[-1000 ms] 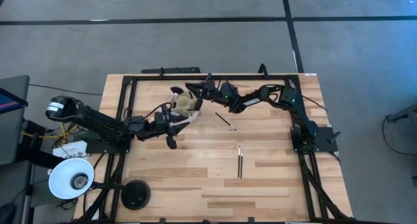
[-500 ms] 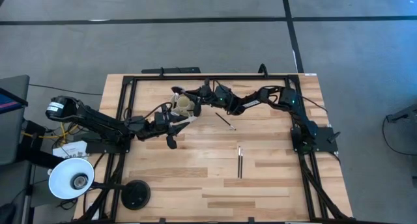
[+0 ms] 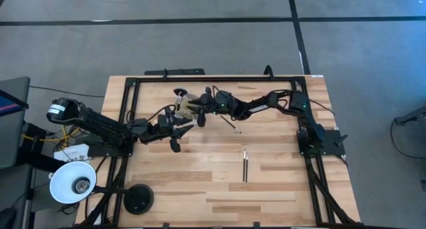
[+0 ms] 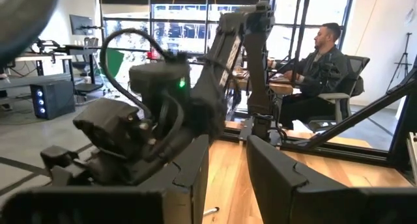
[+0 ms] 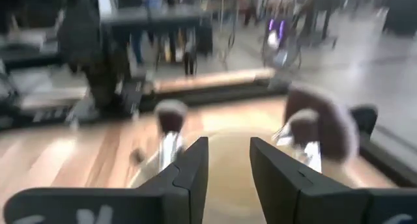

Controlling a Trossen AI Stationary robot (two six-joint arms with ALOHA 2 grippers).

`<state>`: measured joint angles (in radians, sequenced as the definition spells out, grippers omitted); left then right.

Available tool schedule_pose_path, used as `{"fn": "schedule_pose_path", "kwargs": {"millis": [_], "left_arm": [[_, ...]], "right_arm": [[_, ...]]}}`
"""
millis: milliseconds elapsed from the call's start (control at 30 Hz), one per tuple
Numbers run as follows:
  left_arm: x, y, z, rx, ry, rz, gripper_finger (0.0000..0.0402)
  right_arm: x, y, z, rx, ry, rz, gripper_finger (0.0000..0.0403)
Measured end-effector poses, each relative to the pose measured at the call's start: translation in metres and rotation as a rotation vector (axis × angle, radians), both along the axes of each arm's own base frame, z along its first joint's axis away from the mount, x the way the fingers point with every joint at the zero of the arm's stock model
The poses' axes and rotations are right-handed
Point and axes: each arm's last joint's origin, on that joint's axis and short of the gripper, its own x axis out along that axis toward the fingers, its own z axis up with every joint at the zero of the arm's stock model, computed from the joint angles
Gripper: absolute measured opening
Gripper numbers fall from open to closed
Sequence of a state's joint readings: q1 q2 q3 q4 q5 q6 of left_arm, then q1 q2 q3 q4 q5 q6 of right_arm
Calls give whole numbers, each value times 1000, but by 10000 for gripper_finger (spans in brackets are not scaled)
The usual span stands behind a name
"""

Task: Sort items
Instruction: Put the black eyeshadow brush in the white organizer

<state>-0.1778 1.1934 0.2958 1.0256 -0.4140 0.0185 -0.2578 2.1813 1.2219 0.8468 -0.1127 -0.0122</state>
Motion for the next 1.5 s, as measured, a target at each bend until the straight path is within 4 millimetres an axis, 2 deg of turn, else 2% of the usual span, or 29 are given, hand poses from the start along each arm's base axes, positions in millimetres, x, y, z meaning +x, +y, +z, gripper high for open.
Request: {"fn": "schedule_pose_path", "kwargs": {"millis": [133, 267, 400, 533, 633, 700, 800, 933, 1100, 1167, 1333, 1500], "left_arm": [[0, -3, 0, 0, 0, -14, 102], [-1, -4, 0, 0, -1, -18, 102], [-1, -4, 0, 0, -1, -18, 102], [-1, -4, 0, 0, -2, -18, 102], [-1, -4, 0, -1, -4, -18, 102], [-1, -4, 0, -1, -4, -18, 102], [-1, -4, 0, -1, -4, -18, 102], [-1, -4, 0, -18, -8, -23, 102], [-1, -4, 1, -24, -12, -24, 102], [-1, -4, 1, -24, -13, -24, 102], [-1, -4, 1, -24, -13, -24, 102], [-1, -4, 1, -24, -13, -24, 102]], "right_arm": [[-7, 19, 25, -10, 161, 42, 114], [-26, 36, 60, 18, 303, 69, 118], [-54, 54, 105, -25, 383, 4, 115], [-92, 80, 150, -103, 441, -59, 110], [-118, 101, 165, -117, 448, -50, 105], [-132, 114, 158, -113, 425, -13, 101], [-152, 126, 126, -85, 427, -9, 91], [-176, 124, 74, -28, 364, -132, 79], [-197, 118, 21, 24, 327, -161, 76], [-203, 118, 6, 19, 328, -162, 79], [-204, 115, -14, 27, 307, -173, 92], [-203, 112, -41, 37, 408, -254, 111]]}}
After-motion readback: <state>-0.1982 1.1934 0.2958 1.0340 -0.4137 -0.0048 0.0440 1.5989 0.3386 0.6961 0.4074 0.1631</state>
